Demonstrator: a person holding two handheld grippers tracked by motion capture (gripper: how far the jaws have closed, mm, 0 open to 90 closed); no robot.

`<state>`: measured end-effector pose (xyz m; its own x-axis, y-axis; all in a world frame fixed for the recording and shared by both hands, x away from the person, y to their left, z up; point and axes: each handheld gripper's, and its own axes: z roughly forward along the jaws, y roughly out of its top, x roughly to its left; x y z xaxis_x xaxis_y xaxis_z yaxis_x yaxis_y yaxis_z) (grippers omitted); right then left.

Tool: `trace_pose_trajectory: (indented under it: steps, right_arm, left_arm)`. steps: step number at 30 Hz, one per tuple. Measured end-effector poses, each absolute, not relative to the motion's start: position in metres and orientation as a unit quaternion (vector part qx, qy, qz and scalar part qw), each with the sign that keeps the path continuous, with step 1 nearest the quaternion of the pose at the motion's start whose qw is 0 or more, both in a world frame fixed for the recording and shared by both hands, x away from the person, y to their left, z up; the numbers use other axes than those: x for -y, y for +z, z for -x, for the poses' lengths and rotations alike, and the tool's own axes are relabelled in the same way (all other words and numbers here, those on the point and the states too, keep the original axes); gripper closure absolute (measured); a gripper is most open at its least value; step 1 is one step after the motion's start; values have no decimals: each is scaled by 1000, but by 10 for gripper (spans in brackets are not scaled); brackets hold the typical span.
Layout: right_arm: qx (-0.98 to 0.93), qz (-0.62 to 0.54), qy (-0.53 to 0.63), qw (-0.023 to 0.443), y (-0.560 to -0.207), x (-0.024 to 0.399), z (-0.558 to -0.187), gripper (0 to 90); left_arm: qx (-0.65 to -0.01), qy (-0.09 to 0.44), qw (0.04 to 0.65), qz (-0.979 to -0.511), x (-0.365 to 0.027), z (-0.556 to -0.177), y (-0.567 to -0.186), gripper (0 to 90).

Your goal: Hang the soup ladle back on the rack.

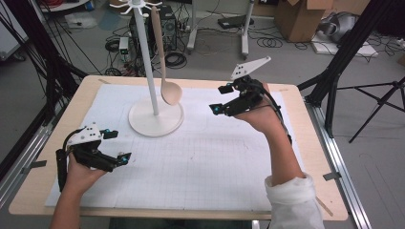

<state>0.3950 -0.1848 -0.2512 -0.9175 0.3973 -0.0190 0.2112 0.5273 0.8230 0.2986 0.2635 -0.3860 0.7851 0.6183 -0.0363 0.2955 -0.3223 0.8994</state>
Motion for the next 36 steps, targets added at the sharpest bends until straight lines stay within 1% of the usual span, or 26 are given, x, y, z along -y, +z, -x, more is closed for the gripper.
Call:
trace_pose_trajectory:
  steps: [3, 6, 10, 11, 14, 17, 19, 22, 25, 31, 33, 36]
  right_arm:
    - [-860, -180, 466, 104, -261, 193, -387, 197]
    - [-856, -192, 468, 105, -270, 199, -382, 163]
    - [-851, -201, 474, 108, -285, 206, -375, 154]
    - [-846, -207, 479, 106, -292, 210, -371, 146]
    - [-843, -213, 483, 102, -300, 214, -368, 142]
    - [-836, -223, 493, 95, -313, 222, -363, 116]
    - [-834, -224, 496, 95, -315, 223, -362, 115]
    - [-826, -226, 507, 98, -328, 228, -356, 108]
    - [-823, -226, 514, 90, -342, 232, -353, 106]
    - [-819, -234, 517, 88, -357, 239, -347, 106]
    - [-827, -240, 504, 69, -363, 237, -349, 107]
    - [-830, -252, 493, 61, -366, 234, -351, 107]
  left_arm:
    - [-289, 160, 506, -797, -265, -300, -387, 22]
    - [-290, 159, 506, -797, -264, -300, -388, 22]
    - [-289, 158, 505, -798, -263, -300, -389, 22]
    - [-288, 157, 505, -798, -262, -300, -389, 22]
    - [-289, 157, 504, -799, -262, -301, -390, 22]
    - [-289, 155, 505, -798, -262, -301, -390, 22]
    - [-289, 156, 503, -800, -263, -301, -391, 22]
    - [-290, 156, 505, -798, -263, -301, -390, 22]
    - [-289, 157, 506, -798, -264, -301, -390, 22]
    - [-287, 155, 508, -797, -264, -301, -389, 22]
    - [-286, 154, 511, -795, -264, -301, -390, 22]
    - [-283, 151, 514, -795, -264, -301, -390, 22]
